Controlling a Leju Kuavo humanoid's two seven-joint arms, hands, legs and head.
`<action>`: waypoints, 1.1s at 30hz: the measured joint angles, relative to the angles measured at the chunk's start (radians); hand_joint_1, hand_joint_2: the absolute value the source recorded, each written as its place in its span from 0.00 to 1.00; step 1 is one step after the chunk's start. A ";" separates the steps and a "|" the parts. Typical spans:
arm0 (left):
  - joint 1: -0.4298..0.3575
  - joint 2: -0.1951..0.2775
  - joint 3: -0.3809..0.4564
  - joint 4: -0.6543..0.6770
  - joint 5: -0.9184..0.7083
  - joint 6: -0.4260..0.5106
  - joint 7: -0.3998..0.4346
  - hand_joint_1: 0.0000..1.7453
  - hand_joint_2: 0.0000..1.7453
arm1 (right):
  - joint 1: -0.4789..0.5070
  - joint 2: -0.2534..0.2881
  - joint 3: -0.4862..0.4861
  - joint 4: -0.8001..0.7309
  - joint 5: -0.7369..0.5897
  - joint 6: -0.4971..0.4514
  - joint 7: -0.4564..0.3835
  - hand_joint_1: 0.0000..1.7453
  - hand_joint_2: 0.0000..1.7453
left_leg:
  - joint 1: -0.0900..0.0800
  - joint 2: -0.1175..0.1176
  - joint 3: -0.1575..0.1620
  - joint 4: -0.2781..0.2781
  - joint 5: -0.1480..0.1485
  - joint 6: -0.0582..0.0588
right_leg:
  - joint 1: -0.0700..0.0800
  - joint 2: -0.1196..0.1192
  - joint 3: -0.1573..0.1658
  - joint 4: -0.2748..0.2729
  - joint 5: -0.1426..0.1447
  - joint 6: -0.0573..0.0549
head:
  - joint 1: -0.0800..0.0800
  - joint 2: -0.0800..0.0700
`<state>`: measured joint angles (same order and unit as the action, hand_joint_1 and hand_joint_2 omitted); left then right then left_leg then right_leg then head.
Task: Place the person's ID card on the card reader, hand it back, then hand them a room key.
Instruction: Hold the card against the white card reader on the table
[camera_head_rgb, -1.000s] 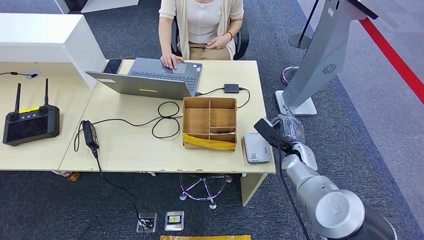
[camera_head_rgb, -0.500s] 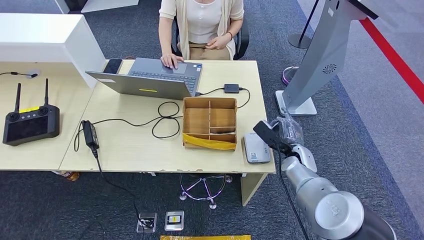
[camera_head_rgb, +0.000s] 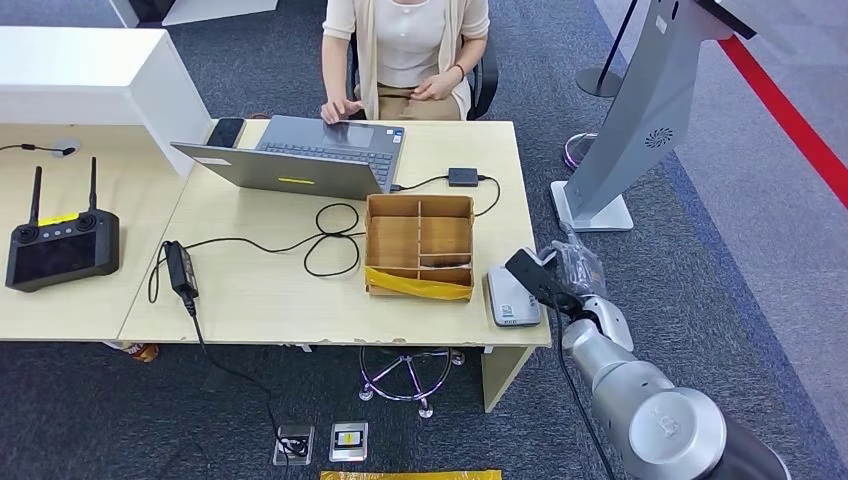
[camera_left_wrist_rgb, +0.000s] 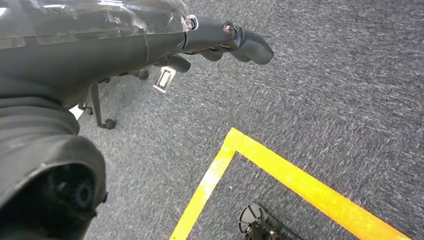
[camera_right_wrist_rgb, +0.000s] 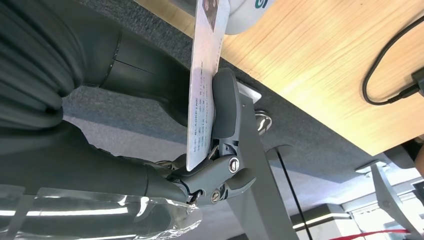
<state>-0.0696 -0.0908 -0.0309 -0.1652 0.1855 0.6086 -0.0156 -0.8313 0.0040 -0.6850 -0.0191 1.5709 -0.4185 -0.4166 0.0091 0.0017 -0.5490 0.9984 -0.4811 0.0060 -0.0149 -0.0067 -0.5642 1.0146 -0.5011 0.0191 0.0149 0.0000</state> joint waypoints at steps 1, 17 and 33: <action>0.000 0.000 0.000 0.000 0.002 0.000 0.000 0.00 0.00 | 0.001 0.001 0.000 0.000 0.000 0.001 0.001 1.00 1.00 | 0.000 0.000 0.000 0.000 0.000 0.000 | 0.000 0.000 0.000 0.000 0.000 0.000 | 0.000 0.000; 0.000 0.000 0.000 0.000 0.018 0.009 0.005 0.00 0.00 | 0.033 0.001 0.000 0.000 -0.001 -0.005 0.017 1.00 1.00 | 0.000 0.001 0.001 0.000 0.000 0.000 | 0.000 0.001 0.000 0.000 0.000 0.000 | 0.000 0.000; 0.000 0.000 -0.001 0.000 0.034 0.013 0.014 0.00 0.00 | -0.012 0.002 -0.014 -0.001 0.000 -0.031 -0.057 1.00 1.00 | 0.000 0.001 0.000 0.000 0.000 0.000 | 0.000 0.001 0.001 0.000 0.000 0.000 | 0.000 0.000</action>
<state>-0.0696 -0.0908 -0.0315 -0.1652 0.2192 0.6221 -0.0019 -0.8437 0.0056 -0.6992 -0.0198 1.5707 -0.4498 -0.4737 0.0091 0.0024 -0.5486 0.9984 -0.4810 0.0060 -0.0150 -0.0056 -0.5637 1.0147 -0.5009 0.0190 0.0148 0.0000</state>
